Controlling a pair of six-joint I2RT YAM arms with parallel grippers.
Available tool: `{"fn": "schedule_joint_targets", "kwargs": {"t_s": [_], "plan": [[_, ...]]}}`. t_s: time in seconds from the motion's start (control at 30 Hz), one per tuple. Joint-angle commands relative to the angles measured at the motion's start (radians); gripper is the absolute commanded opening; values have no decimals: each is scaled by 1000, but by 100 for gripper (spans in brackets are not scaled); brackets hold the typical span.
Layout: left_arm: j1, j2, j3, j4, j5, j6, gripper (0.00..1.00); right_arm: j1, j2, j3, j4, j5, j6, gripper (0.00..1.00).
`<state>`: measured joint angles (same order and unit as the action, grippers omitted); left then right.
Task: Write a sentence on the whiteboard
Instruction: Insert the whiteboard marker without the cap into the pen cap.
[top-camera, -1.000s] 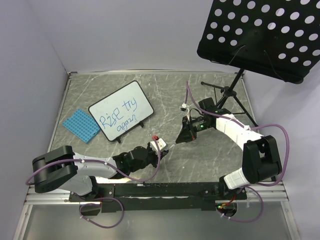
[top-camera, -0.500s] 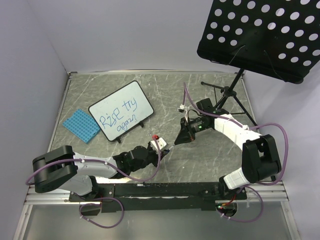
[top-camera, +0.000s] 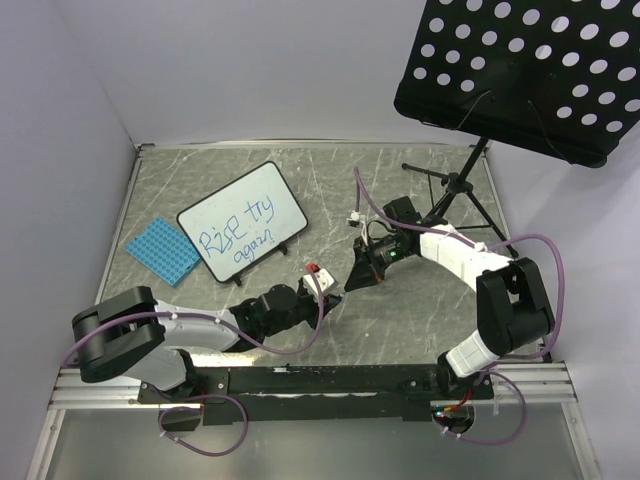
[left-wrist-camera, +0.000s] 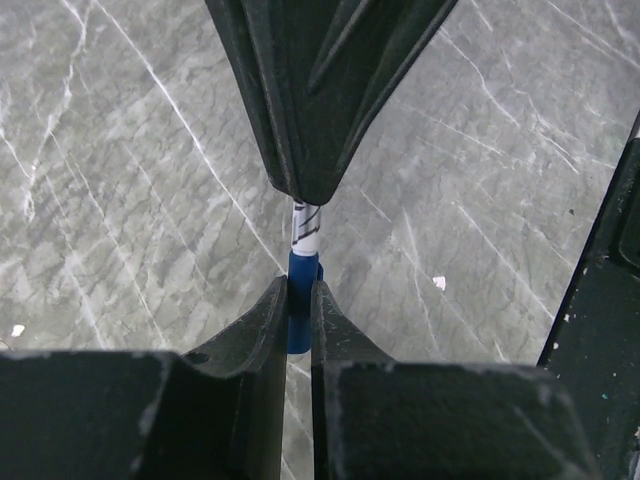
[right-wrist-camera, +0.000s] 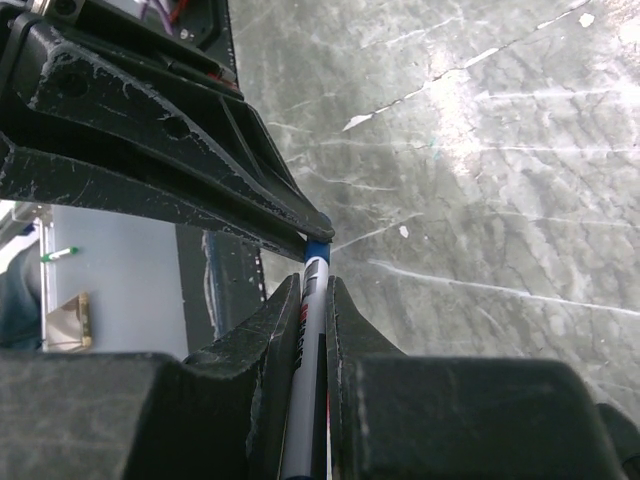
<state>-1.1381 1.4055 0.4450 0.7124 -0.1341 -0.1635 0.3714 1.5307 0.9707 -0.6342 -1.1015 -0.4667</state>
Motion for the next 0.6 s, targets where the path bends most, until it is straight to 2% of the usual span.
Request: {"fn": "schedule_joint_targets", "kwargs": {"t_s": [0.0, 0.17, 0.3, 0.57], "plan": [[49, -16, 72, 237, 85, -39, 1, 66, 20, 33, -6, -58, 2, 0], [87, -25, 110, 280, 155, -27, 1, 81, 54, 37, 10, -49, 30, 0], [103, -23, 159, 246, 206, -8, 1, 86, 85, 46, 5, -63, 37, 0], [110, -26, 158, 279, 225, -21, 1, 80, 105, 54, 25, -67, 68, 0]]}}
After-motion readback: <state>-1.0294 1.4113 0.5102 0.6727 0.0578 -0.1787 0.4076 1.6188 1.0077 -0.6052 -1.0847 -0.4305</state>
